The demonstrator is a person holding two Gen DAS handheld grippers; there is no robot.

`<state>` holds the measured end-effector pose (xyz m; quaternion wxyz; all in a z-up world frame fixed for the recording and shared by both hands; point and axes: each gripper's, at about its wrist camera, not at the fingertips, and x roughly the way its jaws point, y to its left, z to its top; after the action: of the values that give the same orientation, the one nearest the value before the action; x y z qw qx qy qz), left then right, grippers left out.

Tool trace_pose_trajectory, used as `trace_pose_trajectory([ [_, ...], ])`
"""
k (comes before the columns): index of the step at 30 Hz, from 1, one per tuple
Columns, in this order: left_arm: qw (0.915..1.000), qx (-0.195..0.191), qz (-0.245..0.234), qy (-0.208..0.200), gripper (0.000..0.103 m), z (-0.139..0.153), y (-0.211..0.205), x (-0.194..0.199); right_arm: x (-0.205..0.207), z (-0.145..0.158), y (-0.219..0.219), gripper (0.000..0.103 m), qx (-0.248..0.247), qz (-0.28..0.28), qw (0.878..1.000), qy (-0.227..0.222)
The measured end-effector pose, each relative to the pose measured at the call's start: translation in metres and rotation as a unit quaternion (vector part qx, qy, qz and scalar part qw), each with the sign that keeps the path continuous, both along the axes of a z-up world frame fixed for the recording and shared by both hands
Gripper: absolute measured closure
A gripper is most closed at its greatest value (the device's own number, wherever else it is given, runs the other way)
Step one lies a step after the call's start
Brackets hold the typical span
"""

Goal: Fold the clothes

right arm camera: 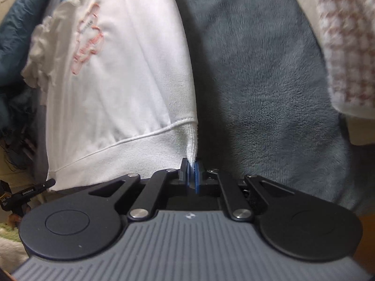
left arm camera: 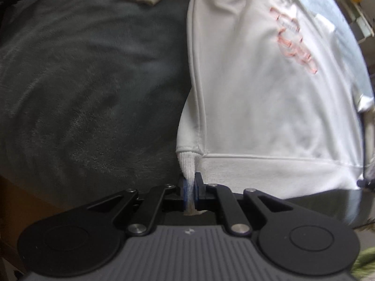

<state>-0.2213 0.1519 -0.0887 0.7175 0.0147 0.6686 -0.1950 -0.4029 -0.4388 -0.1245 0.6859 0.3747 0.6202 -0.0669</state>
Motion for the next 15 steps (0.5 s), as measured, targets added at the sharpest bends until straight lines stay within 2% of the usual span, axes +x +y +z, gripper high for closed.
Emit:
trace_pose_trajectory([
  [3,0.999,0.027,-0.035,-0.001,0.093,-0.018,0.001,-0.009,0.003,-0.024,0.002,0.099,-0.015,0.009,1.0,0.018],
  [6,0.9971,0.045,-0.062,-0.002,0.083,-0.015,0.009,-0.022,0.0,-0.034,0.003,0.093,-0.026,0.022,0.999,0.026],
  [7,0.9971,0.045,-0.062,-0.002,0.077,-0.01,0.015,-0.027,-0.004,-0.031,0.002,0.088,-0.025,0.018,0.999,0.025],
  [9,0.9974,0.043,-0.058,-0.006,0.074,0.001,0.026,-0.036,-0.011,-0.018,-0.001,0.08,-0.043,0.017,0.998,0.03],
  [12,0.9983,0.025,-0.041,-0.031,0.071,0.018,0.037,-0.042,-0.018,0.013,-0.001,0.078,-0.08,0.032,0.996,0.016],
  [15,0.9974,-0.003,-0.031,-0.066,0.062,0.019,0.033,-0.036,-0.007,0.042,0.005,0.078,-0.094,0.042,0.994,-0.031],
])
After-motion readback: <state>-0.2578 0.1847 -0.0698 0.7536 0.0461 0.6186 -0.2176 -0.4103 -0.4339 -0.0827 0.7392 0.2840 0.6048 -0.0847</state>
